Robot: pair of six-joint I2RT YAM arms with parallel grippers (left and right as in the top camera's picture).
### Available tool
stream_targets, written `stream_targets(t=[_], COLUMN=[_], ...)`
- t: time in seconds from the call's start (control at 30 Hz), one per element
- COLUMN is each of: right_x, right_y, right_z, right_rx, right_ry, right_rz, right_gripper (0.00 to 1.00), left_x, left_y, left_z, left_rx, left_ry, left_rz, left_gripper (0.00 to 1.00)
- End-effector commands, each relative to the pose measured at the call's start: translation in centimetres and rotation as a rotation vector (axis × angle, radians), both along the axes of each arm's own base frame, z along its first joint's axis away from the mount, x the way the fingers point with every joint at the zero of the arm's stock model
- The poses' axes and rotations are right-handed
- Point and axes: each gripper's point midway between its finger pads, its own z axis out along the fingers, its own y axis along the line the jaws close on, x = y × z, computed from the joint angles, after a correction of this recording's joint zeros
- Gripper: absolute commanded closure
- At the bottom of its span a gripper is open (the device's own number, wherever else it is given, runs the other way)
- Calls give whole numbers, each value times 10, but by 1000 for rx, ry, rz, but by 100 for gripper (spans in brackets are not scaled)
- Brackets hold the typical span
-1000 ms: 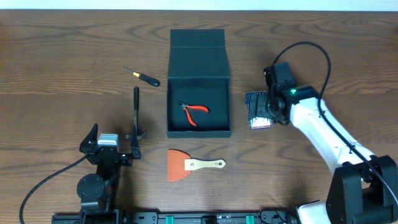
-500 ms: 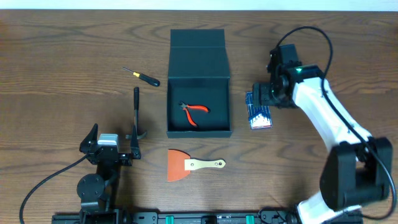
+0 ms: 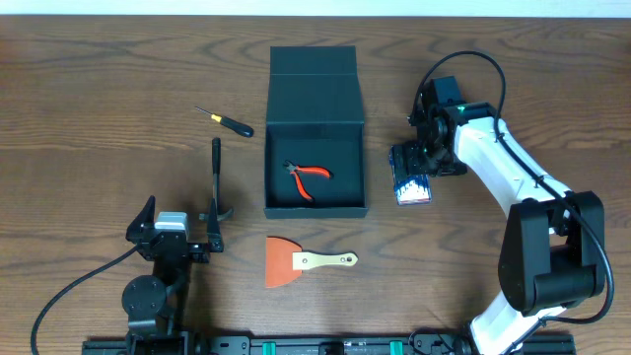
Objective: Pack container
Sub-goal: 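Lower the right gripper and grasp the screwdriver case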
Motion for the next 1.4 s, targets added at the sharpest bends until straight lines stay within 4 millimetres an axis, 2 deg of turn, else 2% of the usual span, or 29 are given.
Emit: stream_targets(t=[0.0, 0.37, 0.5, 0.97, 1.37], right_x=[7, 9, 9, 21, 23], right_y=[2, 2, 3, 5, 5], right_z=[1, -15, -21, -23, -23], right_rx=[6, 1, -1, 5, 7], right_ry=[-15, 11, 19, -22, -30], right_rz=[39, 41, 42, 41, 37], right_gripper=[10, 13, 6, 7, 11], left_x=[-1, -1, -1, -1, -1], left_y=[0, 0, 0, 0, 0], left_z=[-16, -16, -16, -16, -16], left_rx=[10, 10, 10, 10, 10], left_ry=[46, 46, 46, 46, 46], left_rz=[-3, -3, -3, -3, -3], left_gripper=[1, 2, 1, 1, 2])
